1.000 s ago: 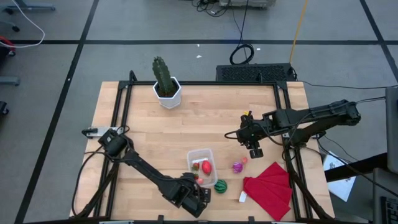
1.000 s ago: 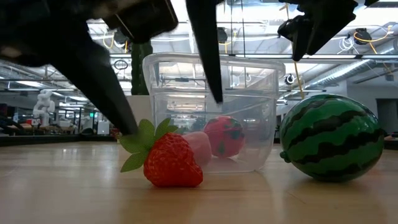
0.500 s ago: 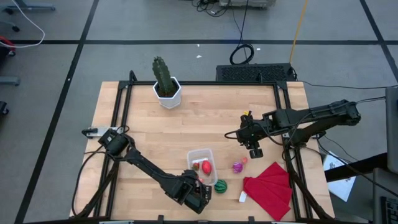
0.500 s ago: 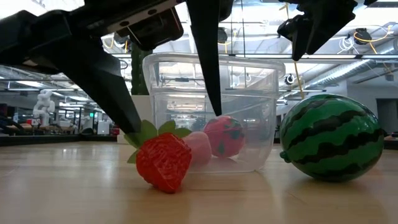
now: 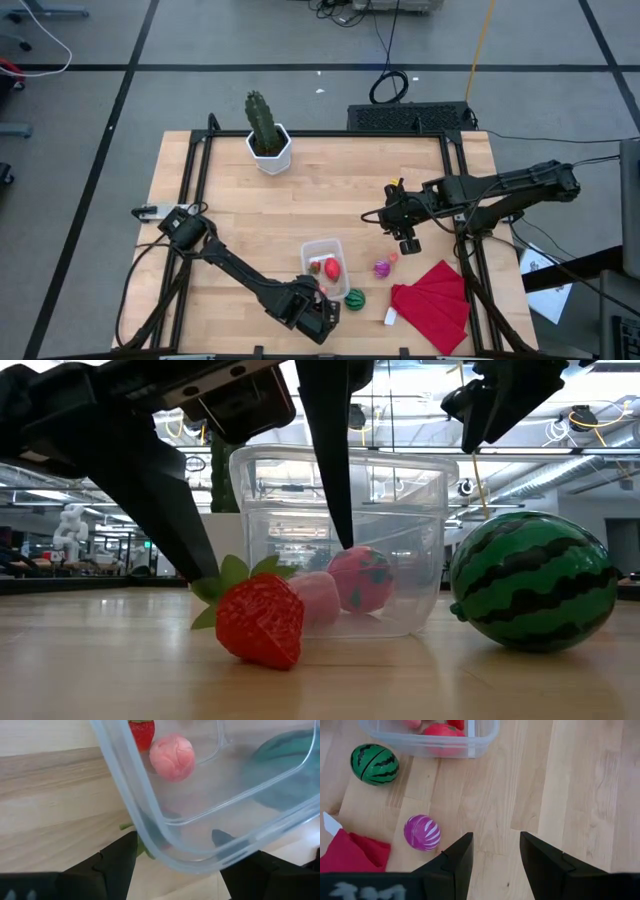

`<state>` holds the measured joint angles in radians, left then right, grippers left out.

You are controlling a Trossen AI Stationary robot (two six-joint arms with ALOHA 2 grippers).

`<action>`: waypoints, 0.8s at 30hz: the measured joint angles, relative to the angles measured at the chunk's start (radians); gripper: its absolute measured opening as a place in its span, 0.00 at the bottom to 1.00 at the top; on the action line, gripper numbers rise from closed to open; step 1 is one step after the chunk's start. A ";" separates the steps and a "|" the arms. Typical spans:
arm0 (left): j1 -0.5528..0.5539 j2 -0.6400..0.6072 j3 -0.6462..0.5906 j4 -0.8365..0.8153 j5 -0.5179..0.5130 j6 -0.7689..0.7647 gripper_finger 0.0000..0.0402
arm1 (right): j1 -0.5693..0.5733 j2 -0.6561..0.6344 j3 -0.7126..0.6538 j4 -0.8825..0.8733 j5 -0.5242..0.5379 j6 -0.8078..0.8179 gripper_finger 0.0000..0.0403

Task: Pick and placing Produce into tupperware
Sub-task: Put the strawberry into the transparent white bin

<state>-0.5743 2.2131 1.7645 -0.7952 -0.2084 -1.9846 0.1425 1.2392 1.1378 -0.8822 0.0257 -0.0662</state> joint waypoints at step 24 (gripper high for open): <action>0.005 0.054 0.002 0.053 0.096 0.011 0.64 | 0.000 0.000 0.000 0.018 0.000 -0.002 0.38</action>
<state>-0.5690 2.2673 1.7660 -0.7422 -0.1121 -1.9739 0.1429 1.2396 1.1378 -0.8645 0.0257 -0.0677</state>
